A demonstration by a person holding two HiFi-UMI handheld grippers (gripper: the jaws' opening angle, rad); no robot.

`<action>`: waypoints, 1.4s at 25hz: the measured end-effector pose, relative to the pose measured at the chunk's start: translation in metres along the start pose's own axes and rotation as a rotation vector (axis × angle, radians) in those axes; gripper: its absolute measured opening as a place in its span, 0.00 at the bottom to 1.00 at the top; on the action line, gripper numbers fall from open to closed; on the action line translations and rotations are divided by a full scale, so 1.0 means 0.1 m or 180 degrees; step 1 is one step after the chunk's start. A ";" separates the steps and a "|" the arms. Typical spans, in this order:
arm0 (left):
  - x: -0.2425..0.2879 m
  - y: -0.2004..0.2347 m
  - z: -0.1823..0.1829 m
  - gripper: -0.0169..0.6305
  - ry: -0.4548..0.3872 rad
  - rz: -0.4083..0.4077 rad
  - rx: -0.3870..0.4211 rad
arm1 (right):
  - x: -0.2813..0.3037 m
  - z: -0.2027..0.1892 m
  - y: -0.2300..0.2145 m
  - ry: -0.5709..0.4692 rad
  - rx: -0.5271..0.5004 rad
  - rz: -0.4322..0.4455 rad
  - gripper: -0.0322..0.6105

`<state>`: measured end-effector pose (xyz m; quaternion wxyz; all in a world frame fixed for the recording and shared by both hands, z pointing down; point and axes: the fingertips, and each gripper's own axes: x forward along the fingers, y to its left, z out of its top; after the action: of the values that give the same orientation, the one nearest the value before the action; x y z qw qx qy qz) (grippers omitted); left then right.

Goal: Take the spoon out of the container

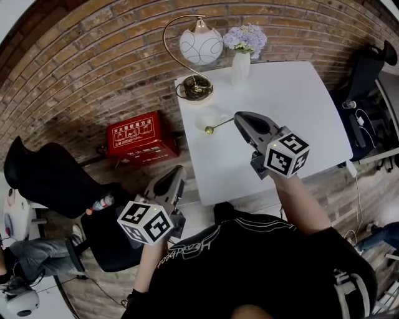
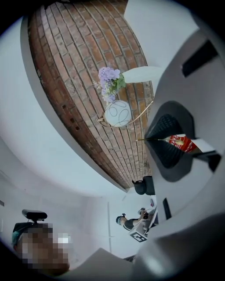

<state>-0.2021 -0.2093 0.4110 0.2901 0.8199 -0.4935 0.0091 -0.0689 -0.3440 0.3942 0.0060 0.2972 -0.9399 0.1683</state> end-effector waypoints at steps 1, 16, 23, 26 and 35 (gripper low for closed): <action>-0.04 -0.04 0.00 0.03 -0.0016 -0.0003 0.0019 | -0.07 0.02 0.06 -0.0012 -0.0004 0.0019 0.05; -0.52 -0.72 -0.15 0.03 -0.0132 -0.0111 0.0288 | -1.11 -0.11 0.96 -0.0132 0.0012 0.0227 0.05; -0.67 -0.84 -0.28 0.03 -0.0150 -0.0181 0.0313 | -1.36 -0.28 1.20 -0.0099 -0.0105 0.0203 0.05; -0.68 -0.86 -0.34 0.03 -0.0138 -0.0206 0.0302 | -1.43 -0.36 1.24 -0.0078 -0.0079 0.0196 0.05; -0.67 -0.93 -0.42 0.03 -0.0102 -0.0284 0.0292 | -1.54 -0.43 1.28 -0.0041 -0.0035 0.0162 0.05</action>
<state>-0.1492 -0.1031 0.3819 0.2443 0.8536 -0.4600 0.0056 -0.0178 -0.1466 0.3780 -0.0028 0.2741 -0.9481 0.1614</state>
